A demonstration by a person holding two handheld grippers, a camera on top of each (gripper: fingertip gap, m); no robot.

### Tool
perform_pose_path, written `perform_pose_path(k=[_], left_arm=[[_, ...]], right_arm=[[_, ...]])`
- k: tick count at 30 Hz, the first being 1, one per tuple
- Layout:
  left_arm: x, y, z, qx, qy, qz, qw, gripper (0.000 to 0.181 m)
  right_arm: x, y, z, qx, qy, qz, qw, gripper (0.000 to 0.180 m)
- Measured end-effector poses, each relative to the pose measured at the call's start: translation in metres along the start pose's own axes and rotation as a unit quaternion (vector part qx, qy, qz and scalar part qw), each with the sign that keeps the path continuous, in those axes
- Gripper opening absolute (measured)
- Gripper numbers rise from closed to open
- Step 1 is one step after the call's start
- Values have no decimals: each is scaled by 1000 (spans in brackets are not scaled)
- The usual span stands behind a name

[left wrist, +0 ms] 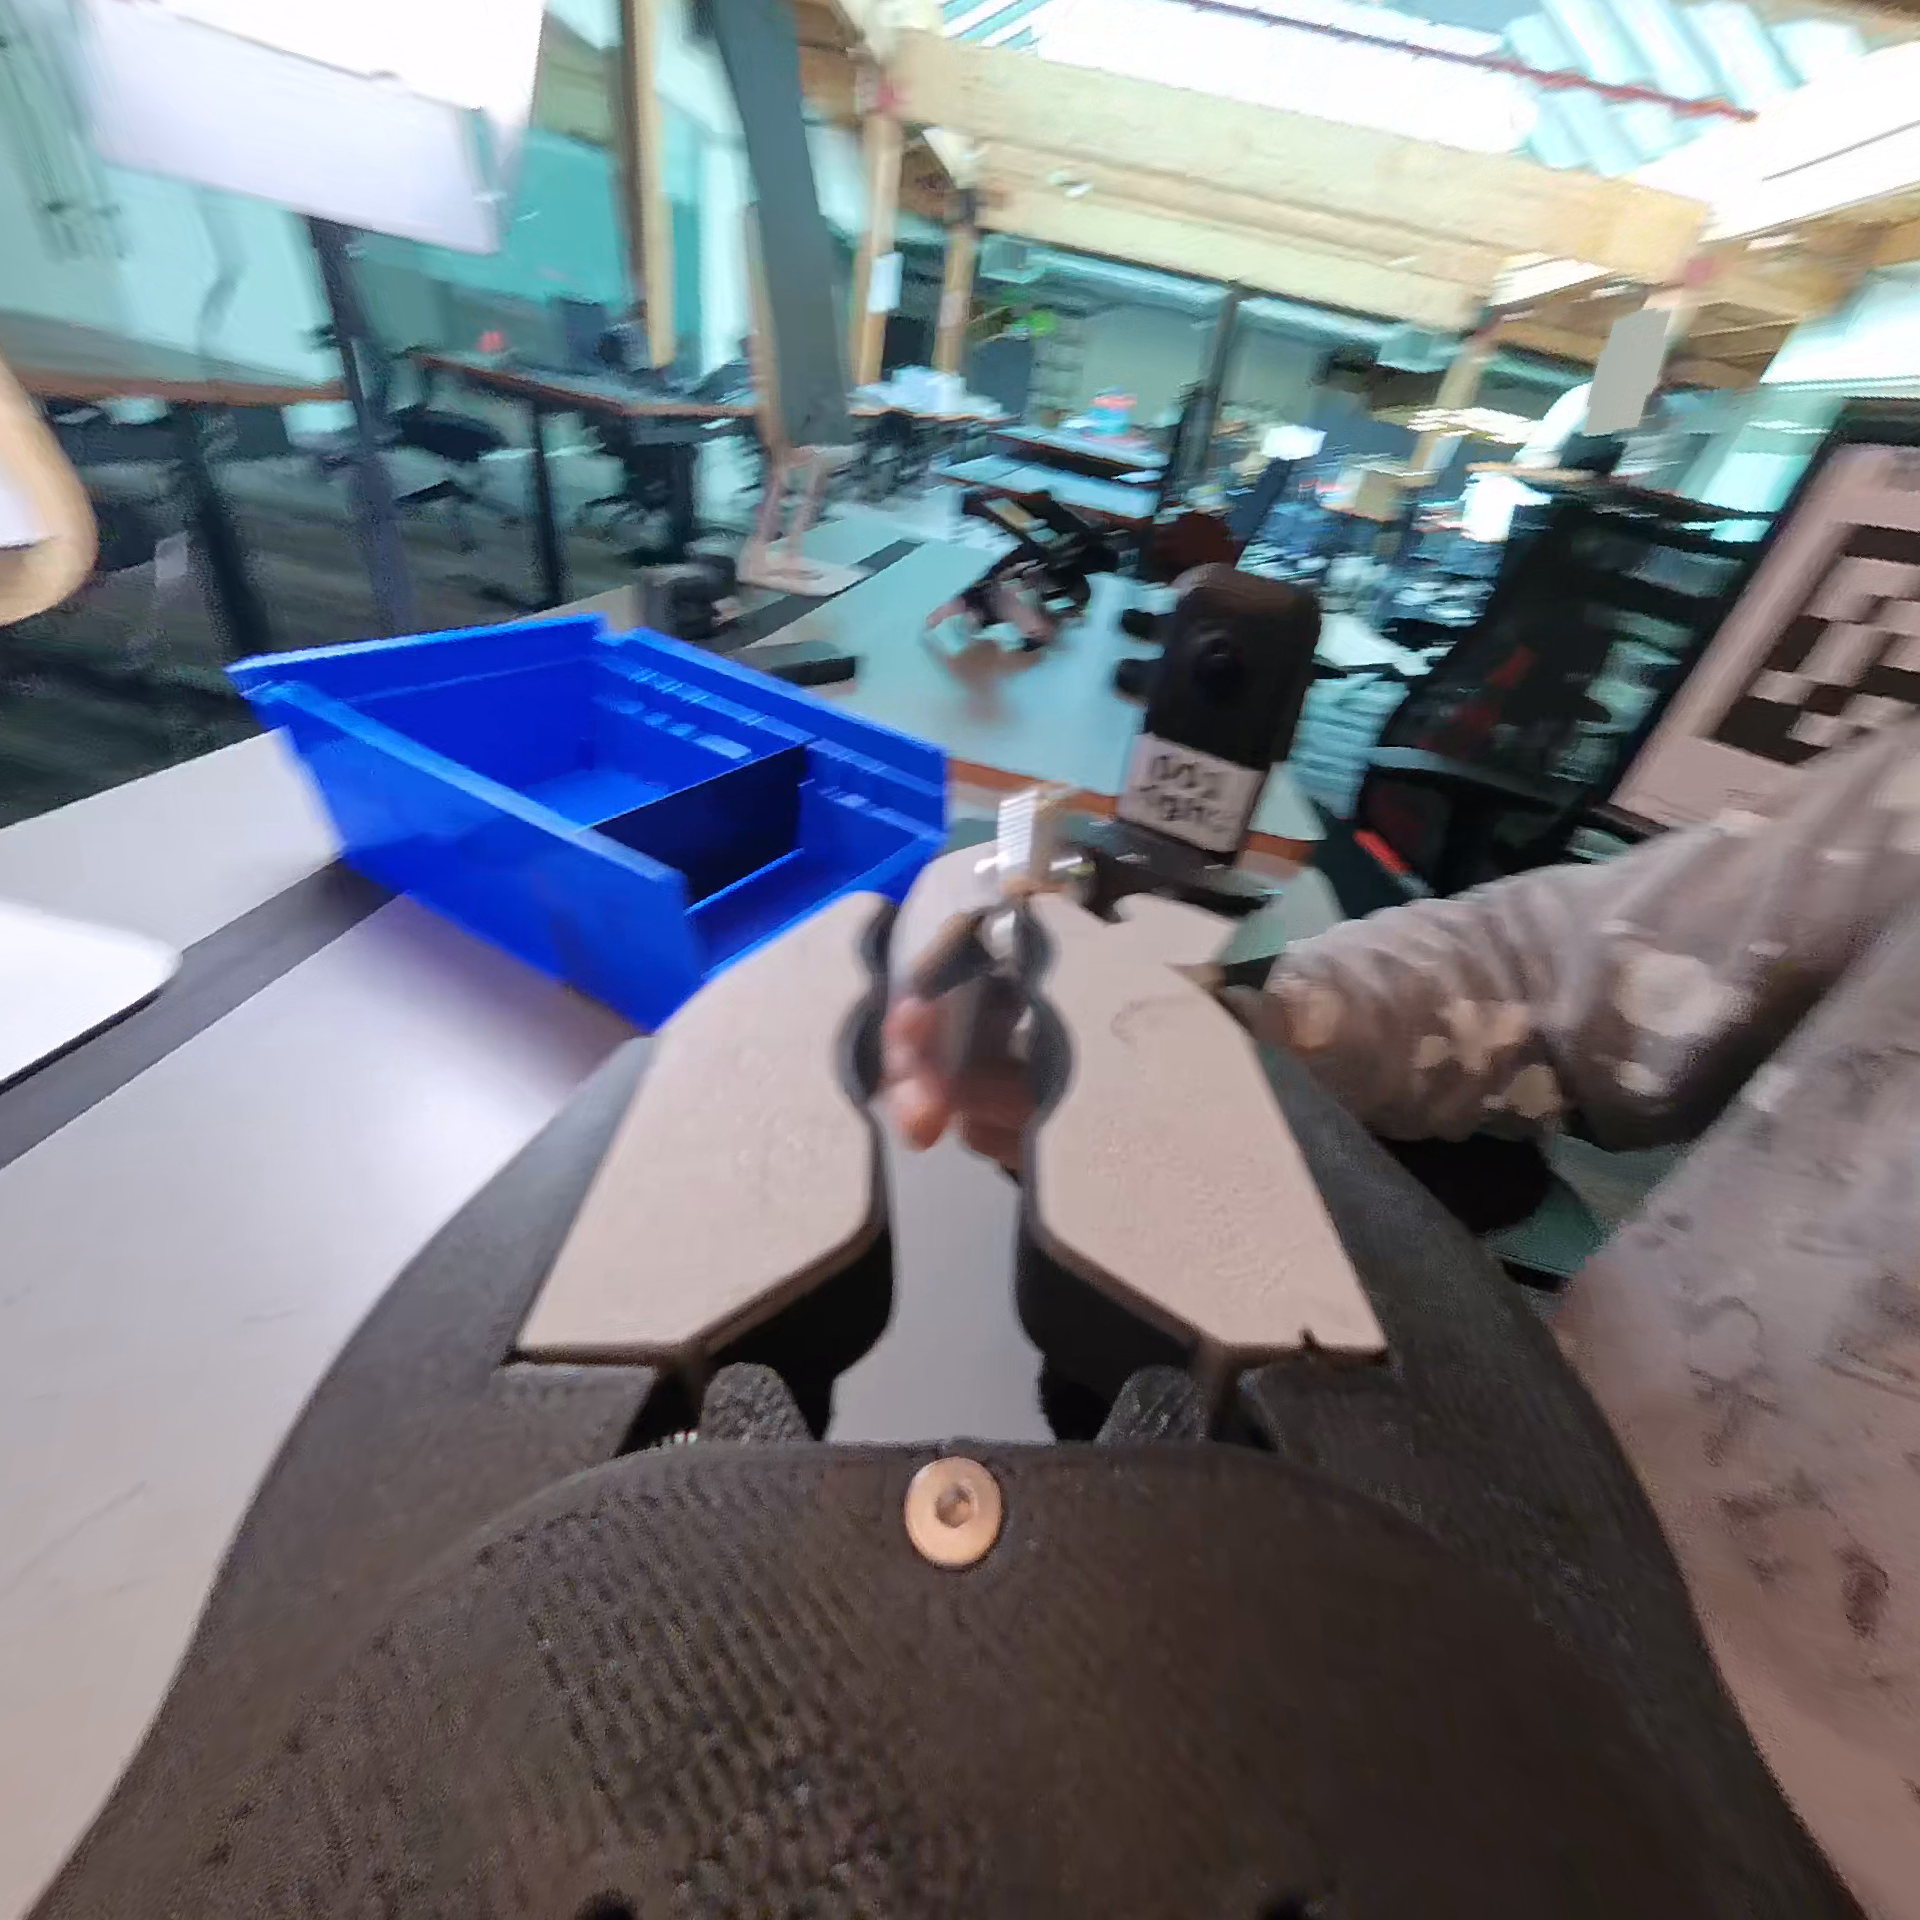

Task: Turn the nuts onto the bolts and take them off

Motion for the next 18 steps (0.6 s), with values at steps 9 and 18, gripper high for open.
perform_pose_path(k=[9,18], left_arm=[[6,1,1,6,2,-20,1000,31],[-6,-6,6,8,0,19,1000,24]], right_arm=[[0,1,-1,-14,-10,-7,1000,18],[2,0,1,-8,-9,-8,1000,18]])
Point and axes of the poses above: each gripper's, where its closed fingertips meet, y out along the fingers, z out of its top, x = y × z across the jaws, the point moved 8 cm from there along -y, back along the fingers, and after that the axes turned 12 degrees about x, right-handed, at the moved point
